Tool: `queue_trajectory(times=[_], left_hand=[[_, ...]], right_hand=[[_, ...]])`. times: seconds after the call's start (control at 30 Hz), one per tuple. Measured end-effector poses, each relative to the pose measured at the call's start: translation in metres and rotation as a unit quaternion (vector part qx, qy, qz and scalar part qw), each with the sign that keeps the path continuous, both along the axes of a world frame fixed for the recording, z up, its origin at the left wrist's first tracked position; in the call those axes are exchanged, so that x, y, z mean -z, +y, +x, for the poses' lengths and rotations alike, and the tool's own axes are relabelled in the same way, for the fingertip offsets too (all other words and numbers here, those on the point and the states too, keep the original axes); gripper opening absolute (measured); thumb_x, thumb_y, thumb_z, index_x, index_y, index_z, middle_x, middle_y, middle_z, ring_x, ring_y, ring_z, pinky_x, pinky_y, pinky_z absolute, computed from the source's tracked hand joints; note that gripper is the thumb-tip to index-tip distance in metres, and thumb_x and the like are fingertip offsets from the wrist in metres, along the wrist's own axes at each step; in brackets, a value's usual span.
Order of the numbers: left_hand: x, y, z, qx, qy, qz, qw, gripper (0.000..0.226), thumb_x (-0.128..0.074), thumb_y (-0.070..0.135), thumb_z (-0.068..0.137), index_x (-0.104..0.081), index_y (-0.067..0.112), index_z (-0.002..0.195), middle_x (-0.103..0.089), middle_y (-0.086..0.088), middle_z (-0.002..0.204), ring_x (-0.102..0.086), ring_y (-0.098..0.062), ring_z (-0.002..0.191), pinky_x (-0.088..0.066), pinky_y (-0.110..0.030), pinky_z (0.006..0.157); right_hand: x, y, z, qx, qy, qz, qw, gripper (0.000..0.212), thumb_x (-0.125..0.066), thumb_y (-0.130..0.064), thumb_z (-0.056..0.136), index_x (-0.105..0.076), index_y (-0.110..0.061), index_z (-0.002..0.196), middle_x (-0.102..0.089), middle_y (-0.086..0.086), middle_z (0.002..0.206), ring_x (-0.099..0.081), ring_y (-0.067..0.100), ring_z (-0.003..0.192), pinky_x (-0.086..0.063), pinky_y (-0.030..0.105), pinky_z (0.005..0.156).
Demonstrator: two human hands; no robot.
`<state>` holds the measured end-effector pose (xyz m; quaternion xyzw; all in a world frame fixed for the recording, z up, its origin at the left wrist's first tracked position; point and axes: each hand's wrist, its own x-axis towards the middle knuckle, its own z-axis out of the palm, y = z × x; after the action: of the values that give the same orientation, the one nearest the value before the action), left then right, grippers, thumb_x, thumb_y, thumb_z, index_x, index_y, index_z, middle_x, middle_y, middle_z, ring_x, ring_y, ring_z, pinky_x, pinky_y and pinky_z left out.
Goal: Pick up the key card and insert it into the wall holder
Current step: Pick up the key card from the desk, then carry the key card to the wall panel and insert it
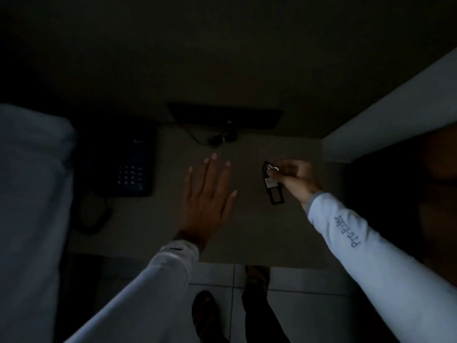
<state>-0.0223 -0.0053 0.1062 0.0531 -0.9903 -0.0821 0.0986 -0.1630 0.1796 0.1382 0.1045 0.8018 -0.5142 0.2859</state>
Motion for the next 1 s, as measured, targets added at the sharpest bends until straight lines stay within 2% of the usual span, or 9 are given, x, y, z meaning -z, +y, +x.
queue_trajectory(times=[0.1,0.17,0.33,0.47,0.57,0.67,0.8,0.9,1.0], left_hand=[[-0.080,0.002,-0.008,0.024,0.040,-0.014,0.999,0.057,-0.039,0.043,0.111,-0.051,0.009,0.155,-0.048,-0.025,0.162,-0.048,-0.040,0.149,-0.044,-0.067,0.117],[-0.145,0.002,-0.016,0.045,0.081,-0.024,0.995,0.057,-0.047,0.043,0.109,-0.052,0.010,0.155,-0.048,-0.025,0.162,-0.049,-0.039,0.149,-0.045,-0.066,0.117],[-0.312,0.021,-0.049,0.105,0.202,-0.051,0.972,0.058,-0.050,0.042,0.108,-0.048,0.012,0.158,-0.047,-0.025,0.163,-0.050,-0.038,0.148,-0.044,-0.065,0.117],[-0.442,0.047,-0.074,0.147,0.297,-0.069,0.941,0.058,-0.048,0.043,0.109,-0.045,0.013,0.159,-0.045,-0.025,0.165,-0.048,-0.039,0.149,-0.041,-0.066,0.119],[-0.532,0.084,-0.077,0.190,0.358,-0.078,0.911,0.058,-0.045,0.044,0.110,-0.045,0.014,0.160,-0.043,-0.024,0.166,-0.046,-0.038,0.151,-0.040,-0.064,0.120],[-0.602,0.129,-0.073,0.226,0.410,-0.076,0.880,0.058,-0.046,0.044,0.109,-0.046,0.013,0.159,-0.045,-0.024,0.164,-0.048,-0.039,0.149,-0.043,-0.065,0.118],[-0.672,0.204,-0.059,0.266,0.449,-0.065,0.851,0.061,-0.038,0.050,0.110,-0.045,0.014,0.160,-0.043,-0.024,0.166,-0.045,-0.040,0.151,-0.042,-0.065,0.119],[-0.704,0.270,-0.039,0.309,0.467,-0.052,0.827,0.062,-0.039,0.051,0.110,-0.044,0.015,0.160,-0.041,-0.023,0.167,-0.043,-0.039,0.153,-0.040,-0.066,0.120],[-0.723,0.338,-0.016,0.345,0.485,-0.034,0.803,0.061,-0.045,0.049,0.108,-0.047,0.014,0.158,-0.044,-0.023,0.165,-0.046,-0.039,0.151,-0.043,-0.067,0.118]], right_hand=[[-0.077,0.009,-0.001,0.028,0.045,-0.024,0.998,0.035,-0.074,0.000,0.079,-0.066,0.007,0.112,-0.069,0.017,0.100,-0.065,0.022,0.088,-0.052,0.034,0.085],[-0.142,0.012,-0.003,0.025,0.073,-0.045,0.996,0.034,-0.073,0.000,0.080,-0.067,0.005,0.113,-0.069,0.021,0.103,-0.065,0.027,0.095,-0.051,0.039,0.091],[-0.325,0.039,0.002,0.053,0.186,-0.072,0.978,0.031,-0.076,0.001,0.077,-0.069,0.003,0.107,-0.069,0.018,0.097,-0.063,0.024,0.091,-0.050,0.037,0.086],[-0.465,0.084,0.016,0.044,0.309,-0.065,0.948,0.028,-0.078,0.001,0.075,-0.072,-0.003,0.103,-0.073,0.022,0.099,-0.068,0.025,0.089,-0.056,0.033,0.086],[-0.557,0.135,0.041,0.054,0.386,-0.042,0.920,0.028,-0.079,0.001,0.073,-0.071,-0.006,0.099,-0.074,0.023,0.099,-0.070,0.025,0.086,-0.062,0.029,0.079],[-0.627,0.191,0.075,0.075,0.446,-0.003,0.892,0.035,-0.078,0.001,0.074,-0.070,-0.007,0.107,-0.072,0.016,0.090,-0.069,0.023,0.080,-0.061,0.035,0.081],[-0.699,0.267,0.126,0.077,0.495,0.086,0.861,0.041,-0.081,-0.005,0.074,-0.072,-0.018,0.111,-0.069,0.002,0.085,-0.064,0.012,0.077,-0.054,0.026,0.082],[-0.740,0.326,0.170,0.069,0.494,0.174,0.849,0.034,-0.082,-0.007,0.071,-0.076,-0.016,0.103,-0.076,0.005,0.097,-0.066,0.012,0.084,-0.051,0.029,0.087],[-0.767,0.386,0.224,0.100,0.482,0.232,0.839,0.028,-0.086,-0.012,0.067,-0.077,-0.019,0.093,-0.078,0.010,0.093,-0.067,0.014,0.081,-0.051,0.025,0.079]])
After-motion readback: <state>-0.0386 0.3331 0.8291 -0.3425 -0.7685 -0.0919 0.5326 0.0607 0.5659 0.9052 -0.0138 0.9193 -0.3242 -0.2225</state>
